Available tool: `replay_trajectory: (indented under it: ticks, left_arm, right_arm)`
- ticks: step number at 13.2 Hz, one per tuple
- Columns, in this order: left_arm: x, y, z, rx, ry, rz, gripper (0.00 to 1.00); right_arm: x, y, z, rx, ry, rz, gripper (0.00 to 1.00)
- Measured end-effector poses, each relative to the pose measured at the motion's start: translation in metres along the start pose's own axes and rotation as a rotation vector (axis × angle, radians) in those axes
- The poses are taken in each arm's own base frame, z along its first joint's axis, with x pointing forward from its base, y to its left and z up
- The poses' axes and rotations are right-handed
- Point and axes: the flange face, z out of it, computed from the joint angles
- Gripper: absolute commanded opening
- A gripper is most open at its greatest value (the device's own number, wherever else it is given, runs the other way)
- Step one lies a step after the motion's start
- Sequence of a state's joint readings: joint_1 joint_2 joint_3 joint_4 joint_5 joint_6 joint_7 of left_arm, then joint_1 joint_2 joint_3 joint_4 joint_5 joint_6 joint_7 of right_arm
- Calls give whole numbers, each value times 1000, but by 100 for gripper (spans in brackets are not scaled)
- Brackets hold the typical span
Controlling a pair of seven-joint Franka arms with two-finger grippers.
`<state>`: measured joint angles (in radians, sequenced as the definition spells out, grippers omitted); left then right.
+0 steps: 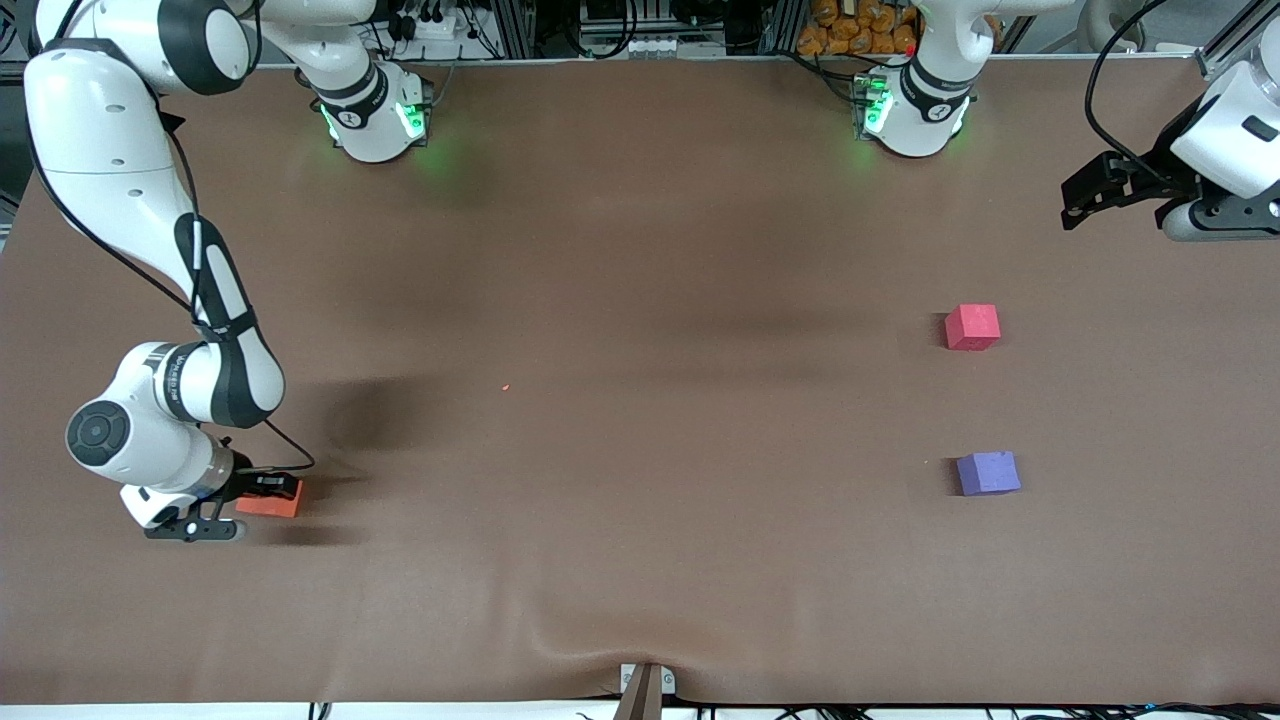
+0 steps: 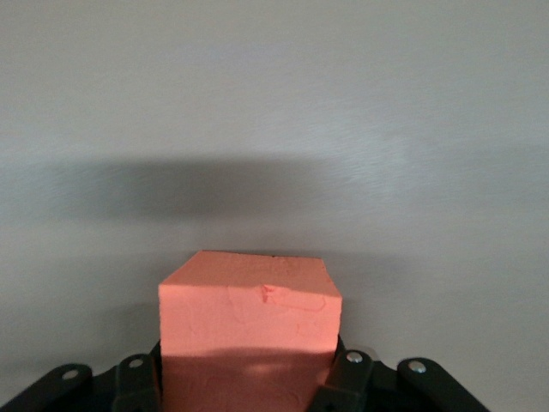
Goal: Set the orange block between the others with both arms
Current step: 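Carry the orange cube with the right gripper toward the table middle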
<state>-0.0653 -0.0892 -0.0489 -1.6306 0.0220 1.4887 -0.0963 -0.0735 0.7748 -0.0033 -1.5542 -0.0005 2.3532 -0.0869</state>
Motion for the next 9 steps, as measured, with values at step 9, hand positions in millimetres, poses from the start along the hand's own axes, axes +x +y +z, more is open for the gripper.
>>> replay_trajectory:
  ticks: [9]
  left_arm:
    - [2, 0, -3, -1, 8, -1, 100]
  right_arm:
    - [-76, -378, -94, 110, -87, 1, 14]
